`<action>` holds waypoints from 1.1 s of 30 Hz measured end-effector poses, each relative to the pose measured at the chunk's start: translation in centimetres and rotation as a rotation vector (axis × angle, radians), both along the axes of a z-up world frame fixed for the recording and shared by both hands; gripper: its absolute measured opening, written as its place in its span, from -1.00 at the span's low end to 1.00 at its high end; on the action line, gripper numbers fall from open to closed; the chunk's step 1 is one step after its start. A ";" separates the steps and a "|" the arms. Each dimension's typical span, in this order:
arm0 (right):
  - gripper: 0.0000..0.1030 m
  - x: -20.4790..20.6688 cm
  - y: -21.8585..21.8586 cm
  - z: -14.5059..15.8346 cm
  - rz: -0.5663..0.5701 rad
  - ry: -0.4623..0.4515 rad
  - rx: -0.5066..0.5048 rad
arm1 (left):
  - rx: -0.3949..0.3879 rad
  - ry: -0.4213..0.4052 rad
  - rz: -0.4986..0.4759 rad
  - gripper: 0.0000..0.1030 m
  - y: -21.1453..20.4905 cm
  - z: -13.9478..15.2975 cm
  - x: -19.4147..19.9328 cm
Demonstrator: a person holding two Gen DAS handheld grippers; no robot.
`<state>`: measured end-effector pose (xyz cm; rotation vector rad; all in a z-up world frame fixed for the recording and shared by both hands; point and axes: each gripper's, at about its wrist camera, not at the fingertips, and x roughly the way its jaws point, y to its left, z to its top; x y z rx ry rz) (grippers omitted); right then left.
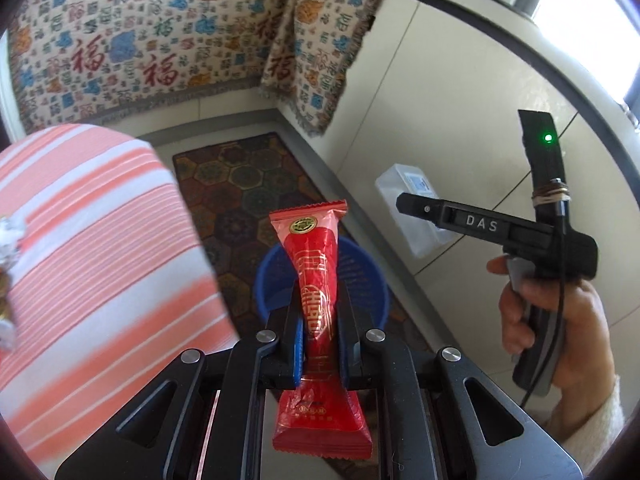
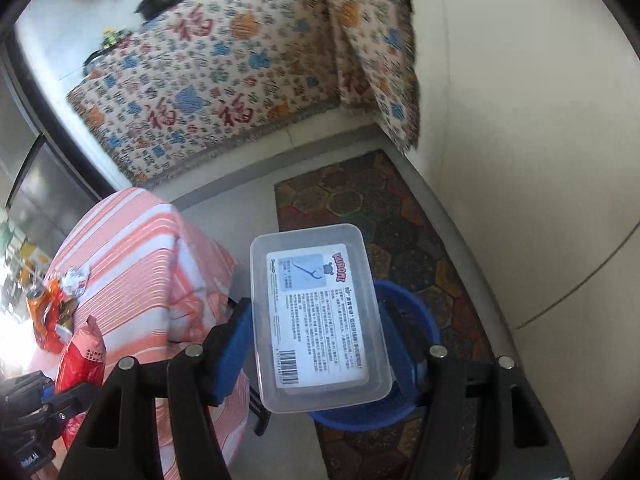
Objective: Collect trash
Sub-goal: 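Carry the wrapper and plastic box over the blue wastebasket and release both, then return both tools to the table toward the remaining wrappers and can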
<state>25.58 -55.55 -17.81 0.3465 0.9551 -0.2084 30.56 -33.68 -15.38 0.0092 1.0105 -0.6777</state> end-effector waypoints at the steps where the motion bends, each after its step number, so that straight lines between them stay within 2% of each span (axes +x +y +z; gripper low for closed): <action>1: 0.23 0.1 -0.6 -0.4 -0.006 0.001 0.005 | -0.003 0.007 -0.005 -0.78 -0.9 -0.6 0.4; 9: 0.23 0.4 -3.5 -2.3 -0.043 0.023 0.025 | 0.015 0.054 -0.013 -0.78 -5.0 -4.8 2.2; 30: 0.24 0.9 -5.0 -3.7 -0.081 0.064 0.043 | 0.021 0.096 -0.044 -0.75 -8.6 -8.9 3.3; 31: 0.25 1.0 -5.1 -3.8 -0.083 0.063 0.047 | 0.024 0.093 -0.049 -0.73 -8.9 -9.1 3.3; 32: 0.25 1.0 -5.1 -3.9 -0.085 0.062 0.054 | 0.029 0.092 -0.053 -0.53 -9.2 -9.3 3.4; 33: 0.25 1.0 -5.2 -3.9 -0.088 0.061 0.060 | 0.028 0.095 -0.058 -0.17 -9.4 -9.4 3.5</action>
